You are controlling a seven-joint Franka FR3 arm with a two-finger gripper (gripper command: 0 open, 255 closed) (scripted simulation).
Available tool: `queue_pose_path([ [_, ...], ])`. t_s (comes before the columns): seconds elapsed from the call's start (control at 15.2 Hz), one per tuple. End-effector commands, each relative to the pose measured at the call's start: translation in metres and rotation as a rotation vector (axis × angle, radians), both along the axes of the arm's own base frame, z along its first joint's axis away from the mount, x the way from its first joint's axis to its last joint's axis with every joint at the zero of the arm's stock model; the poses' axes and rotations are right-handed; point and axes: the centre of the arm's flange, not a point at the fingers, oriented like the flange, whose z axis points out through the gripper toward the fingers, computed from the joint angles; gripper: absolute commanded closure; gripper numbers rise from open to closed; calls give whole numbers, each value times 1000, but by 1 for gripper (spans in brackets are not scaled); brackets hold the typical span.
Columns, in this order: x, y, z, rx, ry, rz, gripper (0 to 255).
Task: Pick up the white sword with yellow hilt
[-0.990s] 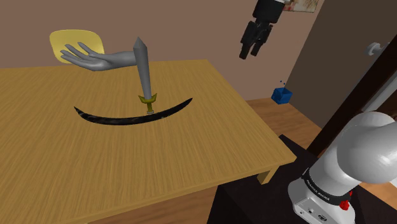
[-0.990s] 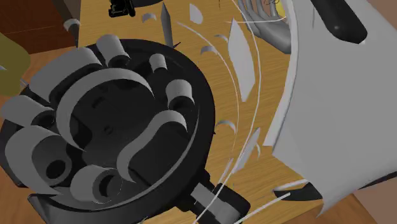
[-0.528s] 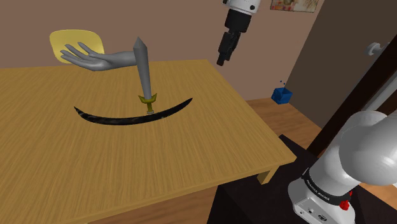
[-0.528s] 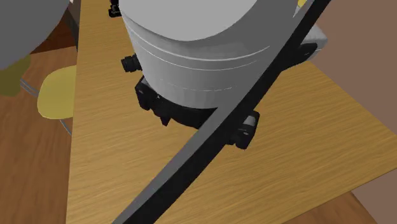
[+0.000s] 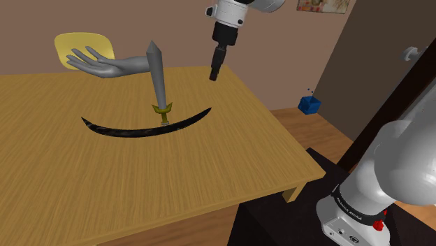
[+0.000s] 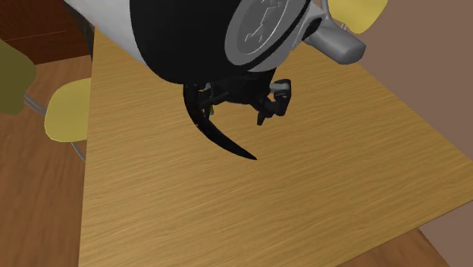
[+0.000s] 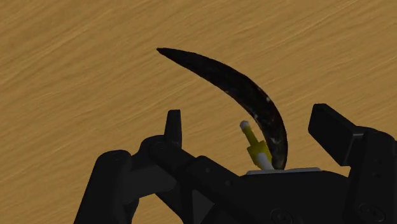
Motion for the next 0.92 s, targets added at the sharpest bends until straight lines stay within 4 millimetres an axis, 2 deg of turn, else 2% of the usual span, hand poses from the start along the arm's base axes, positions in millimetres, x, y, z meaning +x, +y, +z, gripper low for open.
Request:
queue_pose_path([
  [0.0, 14, 18, -11, 7, -6, 79, 0],
  [0.4, 47, 84, -37, 27, -22, 309, 0],
  [0.73, 64, 144, -58, 44, -35, 501, 0],
  [0.86, 65, 150, -65, 45, -36, 517, 0],
])
